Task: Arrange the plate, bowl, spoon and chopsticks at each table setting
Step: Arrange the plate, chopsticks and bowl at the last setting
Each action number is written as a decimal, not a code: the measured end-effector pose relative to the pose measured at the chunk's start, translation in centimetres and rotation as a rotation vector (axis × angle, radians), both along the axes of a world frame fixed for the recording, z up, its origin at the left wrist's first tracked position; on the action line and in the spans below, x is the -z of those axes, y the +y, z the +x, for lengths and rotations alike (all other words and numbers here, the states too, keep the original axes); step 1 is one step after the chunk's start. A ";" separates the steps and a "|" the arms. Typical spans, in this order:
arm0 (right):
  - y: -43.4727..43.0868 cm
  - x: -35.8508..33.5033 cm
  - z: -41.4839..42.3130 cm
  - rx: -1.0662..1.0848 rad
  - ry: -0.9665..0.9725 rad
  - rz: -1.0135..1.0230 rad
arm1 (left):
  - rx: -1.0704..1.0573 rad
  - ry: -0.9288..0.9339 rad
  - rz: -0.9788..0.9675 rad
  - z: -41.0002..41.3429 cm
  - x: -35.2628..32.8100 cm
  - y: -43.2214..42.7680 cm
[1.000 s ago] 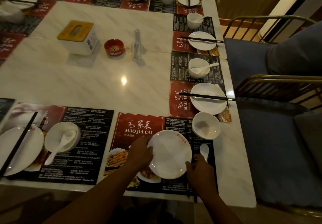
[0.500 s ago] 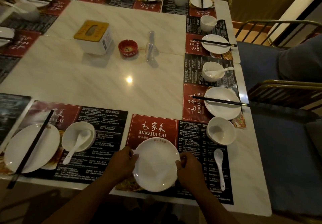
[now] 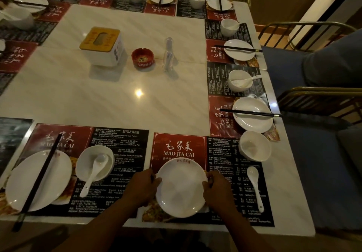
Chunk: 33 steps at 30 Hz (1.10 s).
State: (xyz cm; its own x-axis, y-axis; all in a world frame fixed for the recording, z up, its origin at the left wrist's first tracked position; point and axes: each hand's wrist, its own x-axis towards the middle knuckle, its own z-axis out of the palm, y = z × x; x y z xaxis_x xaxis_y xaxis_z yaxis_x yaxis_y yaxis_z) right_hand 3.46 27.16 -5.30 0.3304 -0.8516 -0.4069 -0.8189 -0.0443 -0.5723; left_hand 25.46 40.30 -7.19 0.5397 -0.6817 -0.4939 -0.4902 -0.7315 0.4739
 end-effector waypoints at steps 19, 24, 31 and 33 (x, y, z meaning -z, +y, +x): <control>0.4 0.3 0.1 0.042 0.005 0.037 | 0.048 0.019 -0.003 0.4 -1.0 -0.2; 0.5 0.0 0.0 0.061 -0.030 0.030 | 0.030 0.007 -0.022 0.4 -0.9 0.0; -0.5 -1.5 -5.1 0.165 0.100 -0.220 | 0.007 -0.141 -0.160 -0.7 -2.3 -2.3; -0.8 -1.3 -7.0 0.144 0.233 -0.279 | 0.023 -0.117 -0.187 -1.8 -2.8 -3.4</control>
State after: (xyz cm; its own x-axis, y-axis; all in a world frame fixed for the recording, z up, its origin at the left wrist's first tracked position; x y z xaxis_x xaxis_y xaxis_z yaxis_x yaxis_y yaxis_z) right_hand -3.57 26.33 -4.03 0.1254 -0.9711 -0.2030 -0.9347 -0.0470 -0.3524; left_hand 23.66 36.86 -4.35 0.5693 -0.7684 -0.2923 -0.5655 -0.6241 0.5392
